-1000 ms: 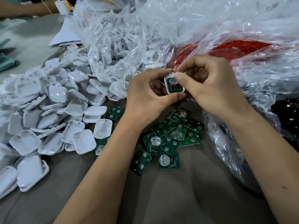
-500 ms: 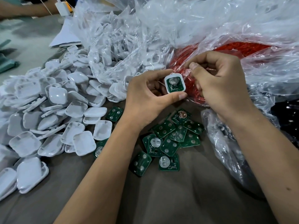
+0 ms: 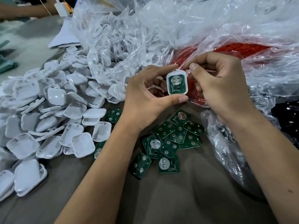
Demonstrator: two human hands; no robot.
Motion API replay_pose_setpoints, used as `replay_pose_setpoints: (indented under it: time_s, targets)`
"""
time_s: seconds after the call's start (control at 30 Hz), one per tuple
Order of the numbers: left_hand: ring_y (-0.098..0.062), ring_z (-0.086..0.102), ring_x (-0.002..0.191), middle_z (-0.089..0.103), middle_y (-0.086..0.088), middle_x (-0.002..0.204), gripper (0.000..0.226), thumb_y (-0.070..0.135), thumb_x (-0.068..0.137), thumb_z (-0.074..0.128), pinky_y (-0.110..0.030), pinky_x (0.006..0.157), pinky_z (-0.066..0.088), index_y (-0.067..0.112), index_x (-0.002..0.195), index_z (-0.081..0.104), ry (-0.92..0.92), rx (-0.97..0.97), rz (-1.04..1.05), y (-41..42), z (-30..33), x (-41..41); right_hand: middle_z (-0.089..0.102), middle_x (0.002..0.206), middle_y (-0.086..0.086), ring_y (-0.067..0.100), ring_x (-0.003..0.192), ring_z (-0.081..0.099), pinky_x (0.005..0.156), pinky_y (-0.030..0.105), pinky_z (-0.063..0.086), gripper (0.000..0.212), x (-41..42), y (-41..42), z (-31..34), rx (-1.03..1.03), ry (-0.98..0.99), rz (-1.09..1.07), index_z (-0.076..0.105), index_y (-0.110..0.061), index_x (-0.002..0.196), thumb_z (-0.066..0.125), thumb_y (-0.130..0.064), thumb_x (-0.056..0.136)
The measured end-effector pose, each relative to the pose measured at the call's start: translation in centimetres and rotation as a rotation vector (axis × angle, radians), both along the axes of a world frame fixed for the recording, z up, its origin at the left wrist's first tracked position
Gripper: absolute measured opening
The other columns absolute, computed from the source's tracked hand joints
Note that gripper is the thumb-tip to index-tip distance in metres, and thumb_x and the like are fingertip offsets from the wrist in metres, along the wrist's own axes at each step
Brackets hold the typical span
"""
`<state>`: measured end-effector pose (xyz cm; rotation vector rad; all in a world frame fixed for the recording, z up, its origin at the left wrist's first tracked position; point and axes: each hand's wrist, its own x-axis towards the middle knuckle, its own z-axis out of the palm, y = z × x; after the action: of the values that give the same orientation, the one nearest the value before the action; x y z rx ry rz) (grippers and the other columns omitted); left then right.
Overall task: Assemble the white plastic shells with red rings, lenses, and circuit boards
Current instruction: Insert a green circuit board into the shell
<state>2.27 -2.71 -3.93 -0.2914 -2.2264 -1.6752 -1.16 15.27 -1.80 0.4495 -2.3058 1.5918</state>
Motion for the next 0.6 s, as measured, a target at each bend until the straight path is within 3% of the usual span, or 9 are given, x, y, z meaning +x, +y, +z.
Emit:
replay_pose_setpoints:
  time_s: [0.4, 0.6]
  targets:
    - [-0.020, 0.076, 0.086, 0.079, 0.001, 0.097, 0.051, 0.032, 0.065, 0.098, -0.046, 0.081, 0.063, 0.015, 0.109, 0.078, -0.065, 0.033, 0.063, 0.30, 0.28, 0.44, 0.071, 0.071, -0.015, -0.001, 0.058, 0.062, 0.055, 0.014, 0.047, 0.014, 0.02, -0.02, -0.25, 0.001, -0.008, 0.036, 0.076, -0.022, 0.090, 0.066, -0.019, 0.099]
    - [-0.036, 0.074, 0.095, 0.080, -0.003, 0.099, 0.050, 0.032, 0.067, 0.094, -0.054, 0.090, 0.060, 0.011, 0.110, 0.078, -0.079, 0.164, 0.015, 0.47, 0.36, 0.61, 0.074, 0.074, -0.008, 0.002, 0.059, 0.063, 0.057, 0.019, 0.048, 0.014, 0.07, -0.06, -0.16, 0.004, -0.021, 0.028, 0.077, -0.022, 0.090, 0.067, -0.019, 0.099]
